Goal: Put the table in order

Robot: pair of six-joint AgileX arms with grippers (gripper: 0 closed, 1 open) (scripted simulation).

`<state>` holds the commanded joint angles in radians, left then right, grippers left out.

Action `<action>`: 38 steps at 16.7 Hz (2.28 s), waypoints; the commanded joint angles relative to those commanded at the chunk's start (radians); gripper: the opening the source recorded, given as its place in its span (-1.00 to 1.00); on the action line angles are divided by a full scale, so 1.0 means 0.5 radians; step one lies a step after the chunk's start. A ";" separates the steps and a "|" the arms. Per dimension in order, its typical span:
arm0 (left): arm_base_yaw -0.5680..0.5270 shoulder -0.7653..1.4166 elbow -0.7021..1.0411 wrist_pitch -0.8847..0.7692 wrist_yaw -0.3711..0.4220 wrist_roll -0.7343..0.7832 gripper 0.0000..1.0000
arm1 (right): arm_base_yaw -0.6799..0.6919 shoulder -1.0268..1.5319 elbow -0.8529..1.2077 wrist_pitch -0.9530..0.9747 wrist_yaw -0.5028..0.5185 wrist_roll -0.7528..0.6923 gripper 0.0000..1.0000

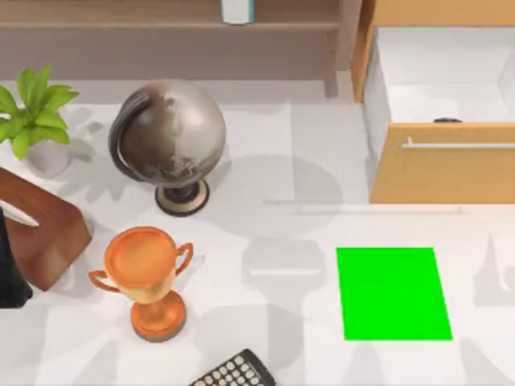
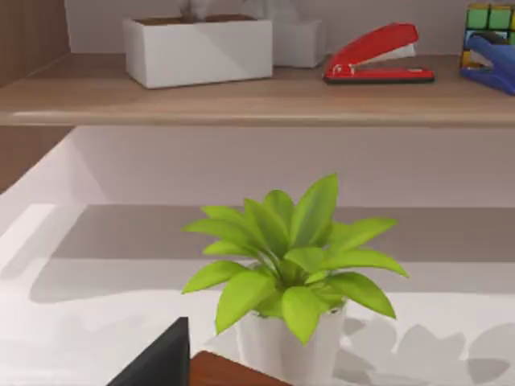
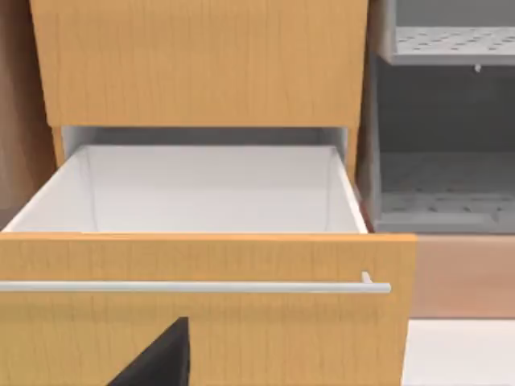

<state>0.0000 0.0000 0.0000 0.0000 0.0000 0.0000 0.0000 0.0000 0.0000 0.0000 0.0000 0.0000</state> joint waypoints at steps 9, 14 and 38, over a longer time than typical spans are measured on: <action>0.000 0.000 0.000 0.000 0.000 0.000 1.00 | 0.043 0.576 0.564 -0.387 0.007 0.049 1.00; 0.000 0.000 0.000 0.000 0.000 0.000 1.00 | 0.098 1.568 1.448 -0.879 0.016 0.109 1.00; 0.000 0.000 0.000 0.000 0.000 0.000 1.00 | 0.265 4.855 4.336 -2.425 0.045 0.289 1.00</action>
<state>0.0000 0.0000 0.0000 0.0000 0.0000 0.0000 0.1323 2.4276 2.1681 -1.2126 0.0224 0.1444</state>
